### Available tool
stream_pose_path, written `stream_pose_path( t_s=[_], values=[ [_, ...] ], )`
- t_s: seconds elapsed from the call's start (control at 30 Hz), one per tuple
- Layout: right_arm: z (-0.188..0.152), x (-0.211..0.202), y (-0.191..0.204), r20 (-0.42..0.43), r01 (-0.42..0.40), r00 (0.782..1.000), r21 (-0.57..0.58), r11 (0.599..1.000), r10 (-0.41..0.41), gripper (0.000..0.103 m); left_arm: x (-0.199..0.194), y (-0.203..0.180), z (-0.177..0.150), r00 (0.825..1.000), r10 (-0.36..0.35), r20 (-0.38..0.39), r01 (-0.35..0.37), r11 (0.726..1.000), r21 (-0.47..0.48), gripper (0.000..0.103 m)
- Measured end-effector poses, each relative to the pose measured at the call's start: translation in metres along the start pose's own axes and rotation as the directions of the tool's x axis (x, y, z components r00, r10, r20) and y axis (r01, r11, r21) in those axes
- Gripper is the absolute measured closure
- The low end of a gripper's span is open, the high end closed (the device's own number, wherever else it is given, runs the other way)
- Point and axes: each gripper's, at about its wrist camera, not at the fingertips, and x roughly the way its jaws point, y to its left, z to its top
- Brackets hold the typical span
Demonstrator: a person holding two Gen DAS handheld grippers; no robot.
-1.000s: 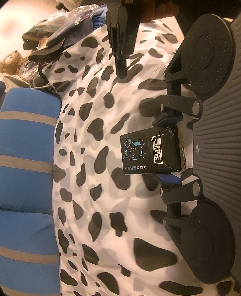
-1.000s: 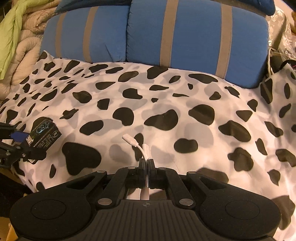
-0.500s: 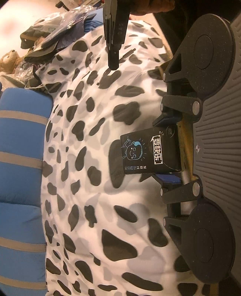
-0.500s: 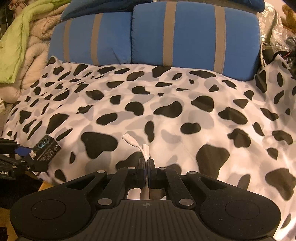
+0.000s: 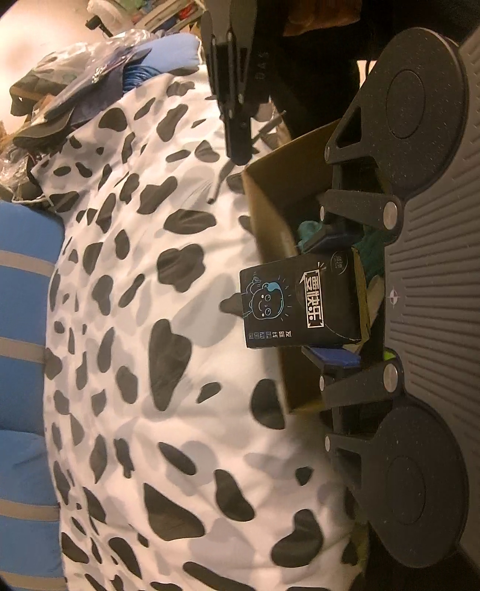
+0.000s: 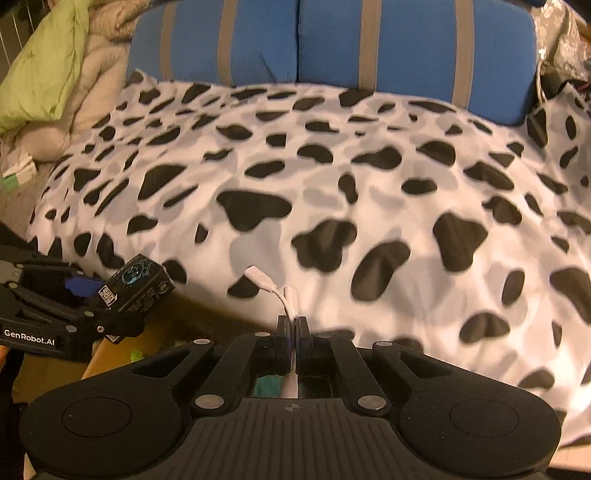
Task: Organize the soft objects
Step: 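Carry both items over the box and open both grippers to drop them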
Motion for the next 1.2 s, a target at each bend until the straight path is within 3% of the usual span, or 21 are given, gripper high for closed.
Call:
stream_pose_path(
  t_s=[0.27,0.3,0.33,0.37,0.4,0.43,0.63,0.83,1.2],
  values=[
    [-0.017,0.002,0.013,-0.086,-0.019,0.996,0.029,0.999,0.021,0.097,0.004,-0.010,-0.006,0.998,0.031,-0.046,-0.032,0.999,-0.006,0.052],
    [-0.019,0.004,0.016,-0.108,-0.018,0.994,0.023,1.000,0.021,0.094,0.006,-0.011,-0.006,0.997,0.046,-0.059,-0.046,0.999,-0.003,0.051],
    [-0.021,0.007,0.018,-0.128,-0.011,0.992,0.014,1.000,0.013,0.078,0.008,-0.011,-0.007,0.996,0.057,-0.071,-0.057,0.998,0.000,0.048],
    [-0.022,0.009,0.020,-0.139,0.000,0.990,0.007,1.000,0.001,0.064,0.009,-0.012,-0.008,0.995,0.063,-0.080,-0.063,0.998,0.000,0.039],
    [-0.023,0.009,0.022,-0.143,0.013,0.990,-0.001,1.000,-0.013,0.033,0.008,-0.012,-0.008,0.995,0.067,-0.079,-0.067,0.998,0.000,0.035],
    [-0.024,0.008,0.024,-0.141,0.021,0.990,-0.012,1.000,-0.023,0.014,0.007,-0.012,-0.009,0.994,0.075,-0.074,-0.076,0.997,-0.002,0.034],
    [-0.030,0.006,0.025,-0.159,0.042,0.986,0.007,0.999,-0.041,0.004,0.001,-0.013,-0.016,0.992,0.096,-0.081,-0.099,0.995,-0.027,0.031],
    [-0.037,0.003,0.034,-0.181,0.078,0.981,0.008,0.997,-0.075,0.000,0.001,-0.008,-0.026,0.980,0.148,-0.133,-0.158,0.985,-0.063,0.000],
    [-0.048,0.001,0.036,-0.273,0.130,0.955,0.047,0.990,-0.113,0.000,-0.009,-0.004,-0.038,0.962,0.194,-0.194,-0.219,0.969,-0.115,0.000]
  ],
)
